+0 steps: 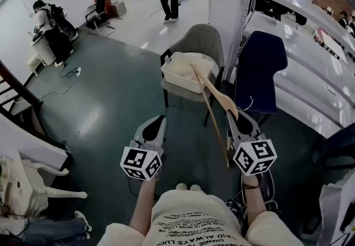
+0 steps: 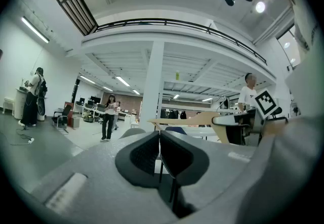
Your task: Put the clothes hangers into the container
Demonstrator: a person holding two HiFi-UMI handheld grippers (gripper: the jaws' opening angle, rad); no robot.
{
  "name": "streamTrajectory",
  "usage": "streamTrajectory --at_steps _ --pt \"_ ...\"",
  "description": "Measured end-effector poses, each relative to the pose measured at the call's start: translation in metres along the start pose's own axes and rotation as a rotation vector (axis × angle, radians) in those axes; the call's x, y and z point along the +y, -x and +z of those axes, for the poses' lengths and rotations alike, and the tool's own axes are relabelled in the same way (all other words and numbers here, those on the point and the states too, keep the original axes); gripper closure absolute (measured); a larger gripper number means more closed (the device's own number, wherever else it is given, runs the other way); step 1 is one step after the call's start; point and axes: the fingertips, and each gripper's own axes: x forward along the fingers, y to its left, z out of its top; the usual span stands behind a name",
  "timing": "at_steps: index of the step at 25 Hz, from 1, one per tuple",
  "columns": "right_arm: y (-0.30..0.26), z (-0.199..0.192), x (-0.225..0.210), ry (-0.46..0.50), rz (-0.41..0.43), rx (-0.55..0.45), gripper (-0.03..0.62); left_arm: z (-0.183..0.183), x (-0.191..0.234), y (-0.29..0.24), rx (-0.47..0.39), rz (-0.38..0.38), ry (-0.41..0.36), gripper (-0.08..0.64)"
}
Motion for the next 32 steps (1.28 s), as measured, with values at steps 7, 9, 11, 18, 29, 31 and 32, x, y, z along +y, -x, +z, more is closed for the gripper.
streamTrajectory --at_steps 7,9,11,18,29,31,32 --pt "-0.001 -0.006 -0.009 -0.010 0.002 0.014 0.537 -0.003 -0.004 -0.007 0.010 0.006 0.004 0.535" --pt "-0.001 -0.009 -0.013 -0.016 0.003 0.016 0.537 -0.006 -0.006 -0.008 0.011 0.006 0.005 0.535" --pt "-0.001 -0.011 -0.017 -0.027 0.004 0.013 0.538 -0.007 -0.008 -0.009 0.008 0.007 0.006 0.534" --pt "-0.004 -0.014 -0.029 -0.058 0.010 0.006 0.537 -0.011 -0.007 -0.016 -0.001 0.025 0.015 0.535" --pt "-0.048 -0.019 -0.069 -0.084 -0.025 0.019 0.537 -0.015 0.019 -0.074 0.007 0.015 0.026 0.535" --pt "-0.065 -0.021 -0.076 -0.086 -0.031 0.032 0.537 -0.016 0.031 -0.090 0.010 0.013 0.035 0.534" --pt "-0.075 -0.022 -0.079 -0.087 -0.033 0.040 0.537 -0.017 0.038 -0.098 0.013 0.012 0.038 0.535"
